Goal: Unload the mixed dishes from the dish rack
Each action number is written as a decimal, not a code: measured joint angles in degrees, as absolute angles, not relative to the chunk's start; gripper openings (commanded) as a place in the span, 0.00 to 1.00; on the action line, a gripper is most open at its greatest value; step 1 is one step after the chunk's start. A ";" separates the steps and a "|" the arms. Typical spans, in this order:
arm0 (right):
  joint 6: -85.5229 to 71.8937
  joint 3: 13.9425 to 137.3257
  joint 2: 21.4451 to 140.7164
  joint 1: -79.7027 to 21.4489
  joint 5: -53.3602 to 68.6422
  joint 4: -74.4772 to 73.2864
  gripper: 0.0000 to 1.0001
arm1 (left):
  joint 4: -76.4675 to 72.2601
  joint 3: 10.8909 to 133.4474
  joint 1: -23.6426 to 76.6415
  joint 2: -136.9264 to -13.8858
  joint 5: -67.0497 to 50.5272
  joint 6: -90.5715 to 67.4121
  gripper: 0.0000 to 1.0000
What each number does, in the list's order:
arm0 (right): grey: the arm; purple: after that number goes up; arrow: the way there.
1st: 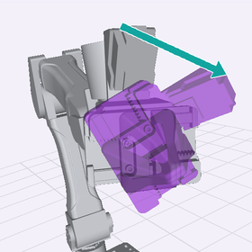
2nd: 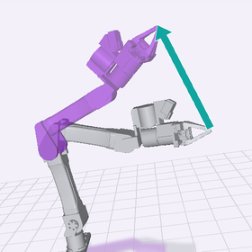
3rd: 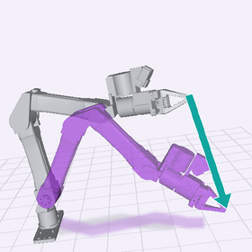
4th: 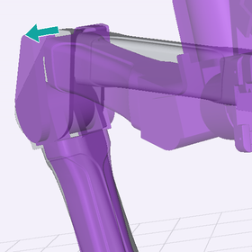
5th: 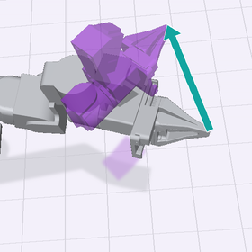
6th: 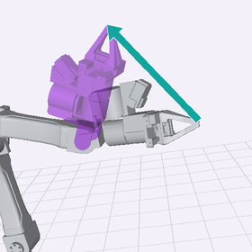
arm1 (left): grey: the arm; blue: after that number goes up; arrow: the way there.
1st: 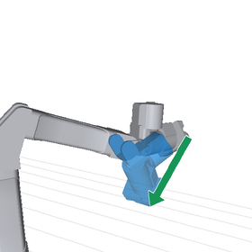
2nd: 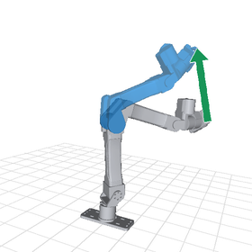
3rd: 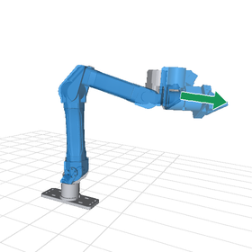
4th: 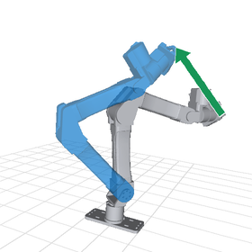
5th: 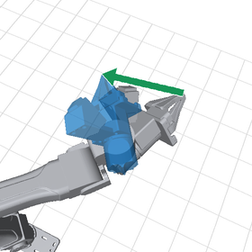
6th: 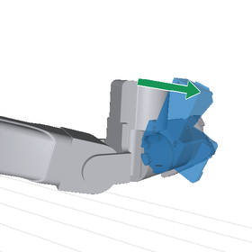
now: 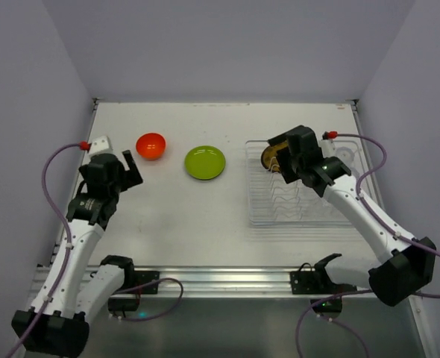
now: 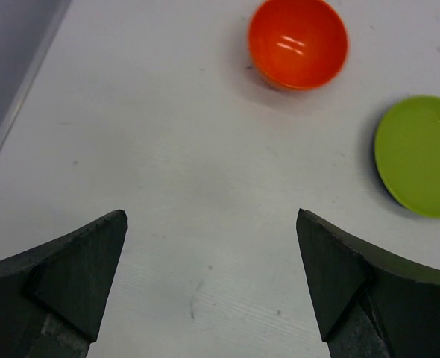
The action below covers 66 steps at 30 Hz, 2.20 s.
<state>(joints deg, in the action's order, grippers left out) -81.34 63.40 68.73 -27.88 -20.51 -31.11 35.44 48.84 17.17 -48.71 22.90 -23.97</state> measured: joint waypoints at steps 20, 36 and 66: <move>-90.11 83.68 102.08 -14.81 -17.65 -41.45 0.87 | 29.54 45.19 4.43 -43.48 2.04 -20.32 1.00; -92.66 83.68 102.15 -14.61 -19.00 -42.46 0.57 | 29.32 45.10 6.44 -44.03 0.19 -20.12 1.00; -92.51 81.08 98.94 -14.61 -19.86 -37.12 0.20 | 29.15 45.10 7.99 -45.95 -1.39 -19.88 1.00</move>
<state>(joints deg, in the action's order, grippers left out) -92.51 81.08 98.94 -14.61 -19.86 -37.12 29.15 45.10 7.99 -45.95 -1.39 -19.88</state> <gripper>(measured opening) 0.205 0.997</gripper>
